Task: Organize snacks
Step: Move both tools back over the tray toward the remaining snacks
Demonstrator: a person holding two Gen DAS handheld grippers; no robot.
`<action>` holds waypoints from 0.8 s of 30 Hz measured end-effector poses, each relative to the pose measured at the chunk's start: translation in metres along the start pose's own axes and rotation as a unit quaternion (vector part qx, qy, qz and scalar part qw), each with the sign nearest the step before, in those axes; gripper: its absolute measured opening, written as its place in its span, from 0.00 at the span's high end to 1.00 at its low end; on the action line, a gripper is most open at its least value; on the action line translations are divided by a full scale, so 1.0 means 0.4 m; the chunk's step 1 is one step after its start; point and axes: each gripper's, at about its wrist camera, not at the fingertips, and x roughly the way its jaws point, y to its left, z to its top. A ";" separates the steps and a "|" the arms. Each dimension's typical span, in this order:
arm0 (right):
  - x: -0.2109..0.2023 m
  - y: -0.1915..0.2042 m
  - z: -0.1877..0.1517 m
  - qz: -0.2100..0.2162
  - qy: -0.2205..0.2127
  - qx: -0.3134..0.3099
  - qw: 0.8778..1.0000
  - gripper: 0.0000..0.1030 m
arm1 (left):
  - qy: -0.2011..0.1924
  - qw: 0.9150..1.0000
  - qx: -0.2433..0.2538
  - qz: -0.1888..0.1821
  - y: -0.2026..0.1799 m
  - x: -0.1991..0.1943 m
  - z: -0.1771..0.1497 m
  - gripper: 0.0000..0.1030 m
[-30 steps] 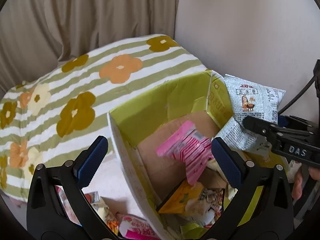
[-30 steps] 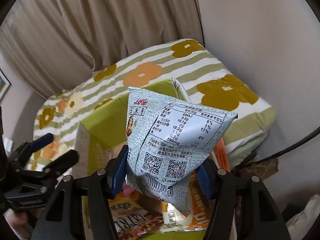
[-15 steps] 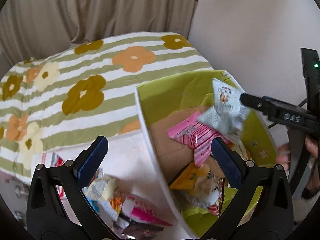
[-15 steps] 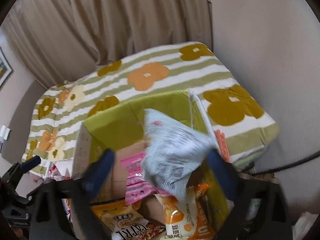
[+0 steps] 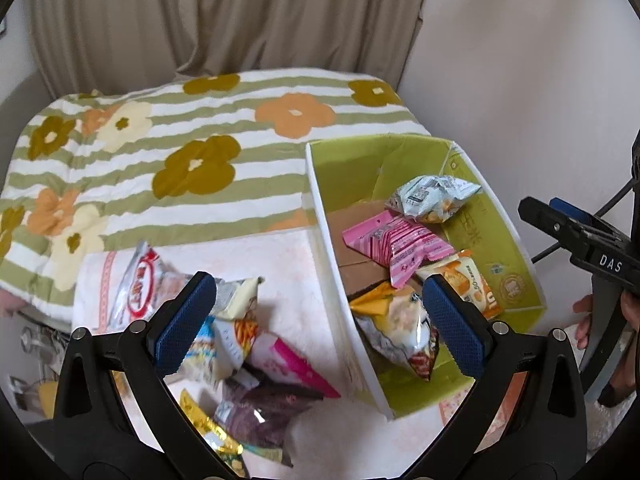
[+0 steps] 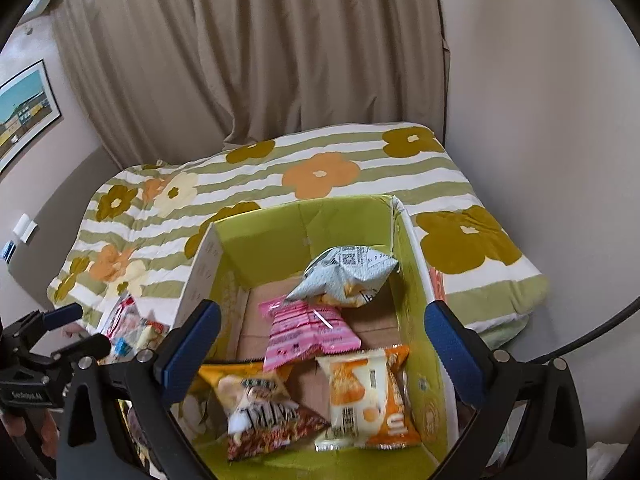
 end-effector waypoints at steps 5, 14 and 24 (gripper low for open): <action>-0.061 0.032 -0.021 0.033 -0.001 -0.031 0.999 0.02 | -0.030 0.999 -0.035 0.006 0.021 -0.104 -0.043 0.01; -0.127 0.136 -0.066 0.121 -0.025 -0.077 0.989 0.01 | -0.040 0.989 -0.092 0.109 0.123 -0.277 -0.192 0.01; -0.128 0.266 -0.139 0.185 -0.003 -0.070 0.980 0.01 | -0.035 0.984 -0.126 0.123 0.270 -0.338 -0.335 0.01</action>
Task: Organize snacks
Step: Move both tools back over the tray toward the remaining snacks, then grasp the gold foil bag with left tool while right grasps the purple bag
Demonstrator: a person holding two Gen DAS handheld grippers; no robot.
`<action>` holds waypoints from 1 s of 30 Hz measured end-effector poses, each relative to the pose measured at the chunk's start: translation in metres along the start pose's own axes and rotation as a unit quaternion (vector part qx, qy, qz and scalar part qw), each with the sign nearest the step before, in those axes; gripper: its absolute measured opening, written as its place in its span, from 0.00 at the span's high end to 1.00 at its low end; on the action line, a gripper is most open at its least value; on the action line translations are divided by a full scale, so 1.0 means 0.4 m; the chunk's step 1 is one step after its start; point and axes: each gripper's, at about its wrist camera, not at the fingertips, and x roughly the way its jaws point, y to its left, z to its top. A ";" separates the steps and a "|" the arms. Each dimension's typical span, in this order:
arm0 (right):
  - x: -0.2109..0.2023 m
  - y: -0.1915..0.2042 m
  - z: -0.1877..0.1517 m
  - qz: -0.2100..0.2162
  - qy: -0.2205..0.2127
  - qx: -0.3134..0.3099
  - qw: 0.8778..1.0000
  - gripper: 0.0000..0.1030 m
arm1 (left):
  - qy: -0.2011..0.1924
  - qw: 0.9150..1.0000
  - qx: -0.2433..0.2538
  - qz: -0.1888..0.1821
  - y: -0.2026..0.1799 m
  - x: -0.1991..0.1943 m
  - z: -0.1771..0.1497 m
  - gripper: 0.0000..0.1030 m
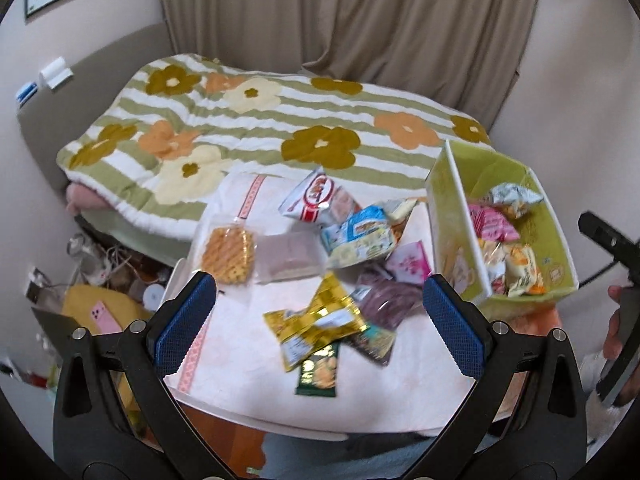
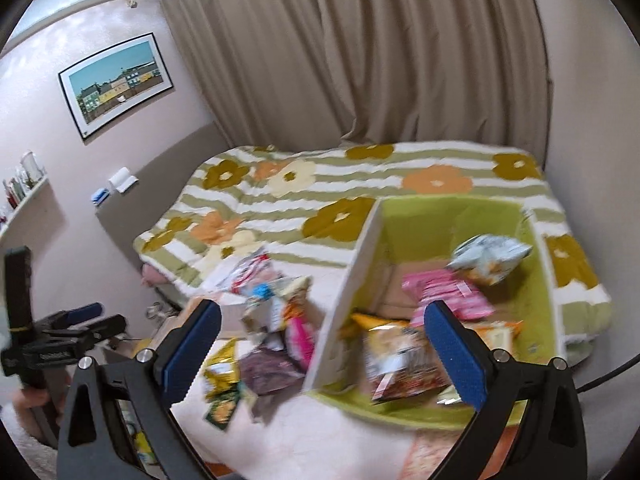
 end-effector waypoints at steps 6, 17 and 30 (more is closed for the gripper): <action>0.060 0.080 -0.047 -0.039 0.010 0.011 0.999 0.01 | 0.042 0.995 0.077 -0.048 0.034 0.076 -0.031 0.01; 0.165 0.190 -0.152 -0.097 0.042 0.088 0.991 0.02 | 0.136 0.959 0.202 -0.146 0.043 0.248 -0.112 0.01; 0.327 0.191 -0.300 -0.154 0.088 0.230 0.957 0.02 | 0.174 0.907 0.314 -0.220 0.049 0.443 -0.157 0.17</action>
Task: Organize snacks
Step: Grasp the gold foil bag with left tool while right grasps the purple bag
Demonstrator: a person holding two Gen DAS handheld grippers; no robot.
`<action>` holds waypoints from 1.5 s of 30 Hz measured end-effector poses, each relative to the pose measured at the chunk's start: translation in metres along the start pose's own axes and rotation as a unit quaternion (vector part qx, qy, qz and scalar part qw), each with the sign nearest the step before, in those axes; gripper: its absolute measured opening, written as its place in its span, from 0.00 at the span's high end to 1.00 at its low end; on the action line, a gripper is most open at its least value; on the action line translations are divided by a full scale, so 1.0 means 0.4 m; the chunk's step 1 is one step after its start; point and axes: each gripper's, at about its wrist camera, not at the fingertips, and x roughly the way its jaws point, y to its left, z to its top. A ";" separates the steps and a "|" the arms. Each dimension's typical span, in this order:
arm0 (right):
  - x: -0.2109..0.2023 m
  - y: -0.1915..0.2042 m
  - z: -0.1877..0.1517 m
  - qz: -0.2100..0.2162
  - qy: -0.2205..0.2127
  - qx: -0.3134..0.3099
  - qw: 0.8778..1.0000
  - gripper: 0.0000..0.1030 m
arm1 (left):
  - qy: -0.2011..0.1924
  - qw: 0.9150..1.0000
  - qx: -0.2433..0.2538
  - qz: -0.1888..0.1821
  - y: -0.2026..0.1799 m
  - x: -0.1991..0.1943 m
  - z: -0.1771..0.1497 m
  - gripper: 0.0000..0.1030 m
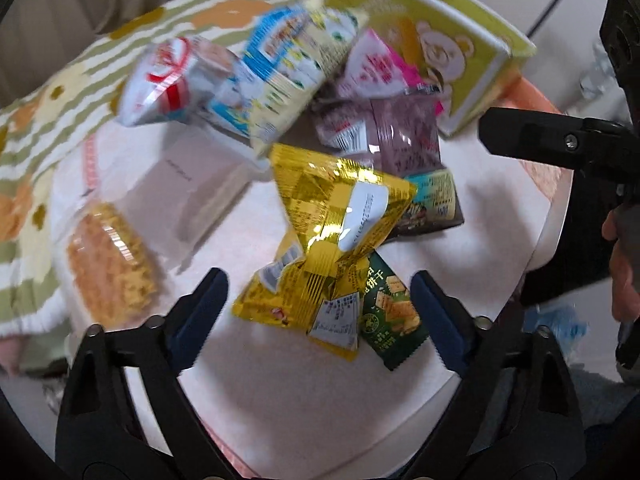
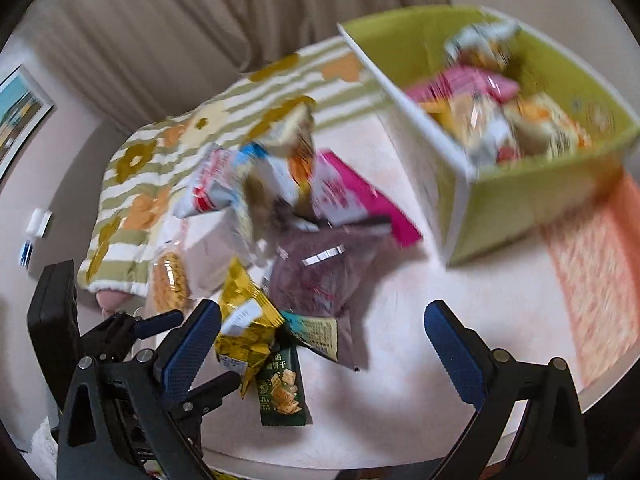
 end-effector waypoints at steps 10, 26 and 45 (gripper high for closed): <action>0.057 -0.020 -0.024 -0.016 0.007 0.030 0.999 0.02 | 0.005 0.999 0.023 -0.029 0.018 0.063 0.028 0.35; 0.127 0.001 0.006 0.023 0.028 0.056 0.998 0.02 | 0.010 1.000 -0.001 -0.014 0.049 0.043 0.032 0.49; 0.209 0.006 0.029 0.031 0.055 0.056 0.996 0.02 | -0.007 0.998 -0.065 0.015 0.155 -0.043 0.005 0.51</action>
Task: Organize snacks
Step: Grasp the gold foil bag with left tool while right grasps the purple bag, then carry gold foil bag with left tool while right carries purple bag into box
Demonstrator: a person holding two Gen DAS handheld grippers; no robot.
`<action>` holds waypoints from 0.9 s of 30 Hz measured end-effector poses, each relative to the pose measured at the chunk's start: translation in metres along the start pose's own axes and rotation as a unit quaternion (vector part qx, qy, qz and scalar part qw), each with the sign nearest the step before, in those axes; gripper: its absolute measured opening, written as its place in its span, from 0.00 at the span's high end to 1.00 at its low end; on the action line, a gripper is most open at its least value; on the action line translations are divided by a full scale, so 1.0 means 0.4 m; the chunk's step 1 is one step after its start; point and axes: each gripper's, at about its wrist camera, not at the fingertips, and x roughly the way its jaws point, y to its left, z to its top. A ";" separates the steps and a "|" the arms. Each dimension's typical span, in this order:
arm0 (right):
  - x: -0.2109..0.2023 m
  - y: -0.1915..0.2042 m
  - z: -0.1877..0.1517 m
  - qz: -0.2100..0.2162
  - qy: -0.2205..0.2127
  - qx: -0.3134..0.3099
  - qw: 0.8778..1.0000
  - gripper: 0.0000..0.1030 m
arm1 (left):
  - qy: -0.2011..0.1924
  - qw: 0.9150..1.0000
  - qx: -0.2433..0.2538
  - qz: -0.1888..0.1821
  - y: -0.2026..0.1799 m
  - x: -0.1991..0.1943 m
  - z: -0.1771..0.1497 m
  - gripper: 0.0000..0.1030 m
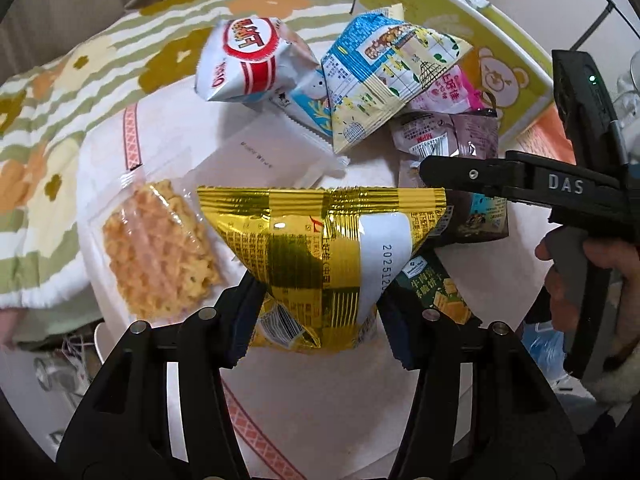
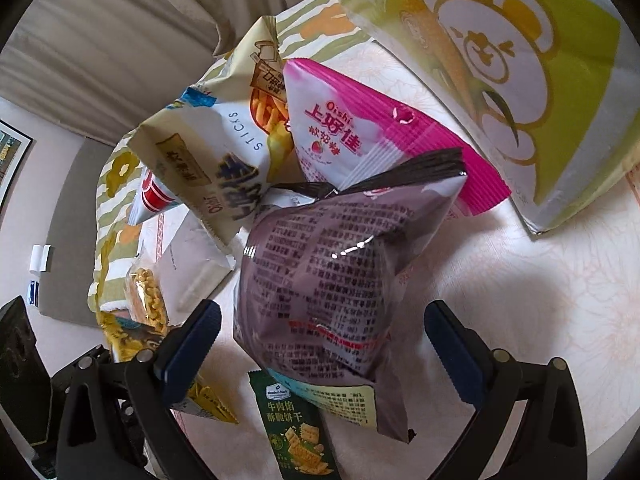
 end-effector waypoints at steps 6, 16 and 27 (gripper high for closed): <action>-0.006 0.009 -0.003 0.013 0.009 -0.014 1.000 0.36 | -0.005 1.000 -0.013 -0.005 -0.008 -0.017 -0.023 0.56; -0.131 0.022 -0.045 0.005 -0.022 -0.022 0.999 0.40 | -0.027 0.999 -0.033 -0.019 -0.008 -0.094 -0.015 0.57; -0.378 0.008 -0.029 0.016 -0.107 -0.030 0.994 0.40 | -0.084 0.996 -0.033 -0.027 -0.062 -0.244 0.060 0.57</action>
